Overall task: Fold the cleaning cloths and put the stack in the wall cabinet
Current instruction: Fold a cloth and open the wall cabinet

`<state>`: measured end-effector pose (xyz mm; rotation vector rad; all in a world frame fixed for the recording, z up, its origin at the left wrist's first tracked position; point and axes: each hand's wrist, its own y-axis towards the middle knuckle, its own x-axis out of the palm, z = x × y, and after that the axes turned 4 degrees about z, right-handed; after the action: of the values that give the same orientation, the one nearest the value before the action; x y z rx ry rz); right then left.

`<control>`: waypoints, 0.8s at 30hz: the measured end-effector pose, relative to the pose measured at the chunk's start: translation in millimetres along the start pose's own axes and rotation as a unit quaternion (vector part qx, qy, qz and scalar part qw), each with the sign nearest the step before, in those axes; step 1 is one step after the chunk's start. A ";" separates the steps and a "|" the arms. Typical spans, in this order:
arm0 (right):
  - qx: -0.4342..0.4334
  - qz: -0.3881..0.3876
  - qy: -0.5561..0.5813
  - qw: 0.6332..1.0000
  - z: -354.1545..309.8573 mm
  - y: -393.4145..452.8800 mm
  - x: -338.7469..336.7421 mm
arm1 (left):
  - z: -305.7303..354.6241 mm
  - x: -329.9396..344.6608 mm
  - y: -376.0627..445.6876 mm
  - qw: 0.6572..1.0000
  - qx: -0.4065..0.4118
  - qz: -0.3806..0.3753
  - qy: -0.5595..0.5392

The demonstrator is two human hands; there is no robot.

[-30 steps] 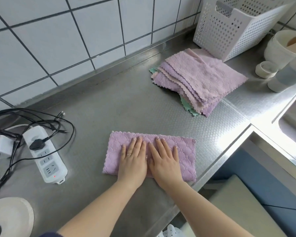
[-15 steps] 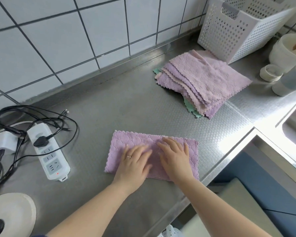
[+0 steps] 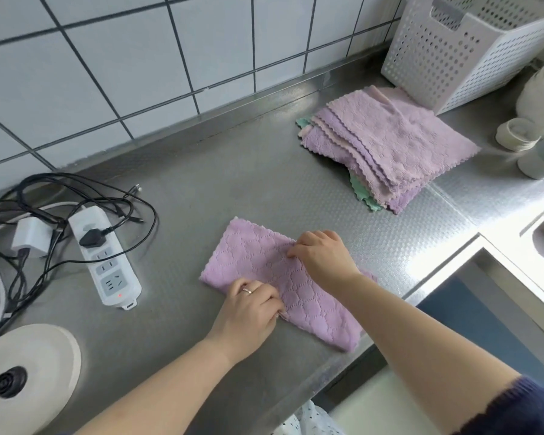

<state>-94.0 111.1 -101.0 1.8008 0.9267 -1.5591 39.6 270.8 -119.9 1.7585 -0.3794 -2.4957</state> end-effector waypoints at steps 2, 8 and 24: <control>0.010 -0.001 -0.005 1.000 3.5 -10.7 -0.5 | -9.8 -4.6 -8.2 1.000 -0.005 0.005 0.009; 0.037 0.042 -0.019 0.998 2.0 -51.6 3.6 | -39.5 -18.9 -8.7 0.998 -0.009 0.004 0.069; -0.226 0.010 -0.007 0.974 13.4 -119.0 -1.6 | -56.2 -30.8 -30.4 0.955 0.280 -0.090 0.044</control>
<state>-197.9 170.8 -99.5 1.4664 1.1443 -1.2208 105.4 297.0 -116.7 2.1708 -1.0536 -2.5874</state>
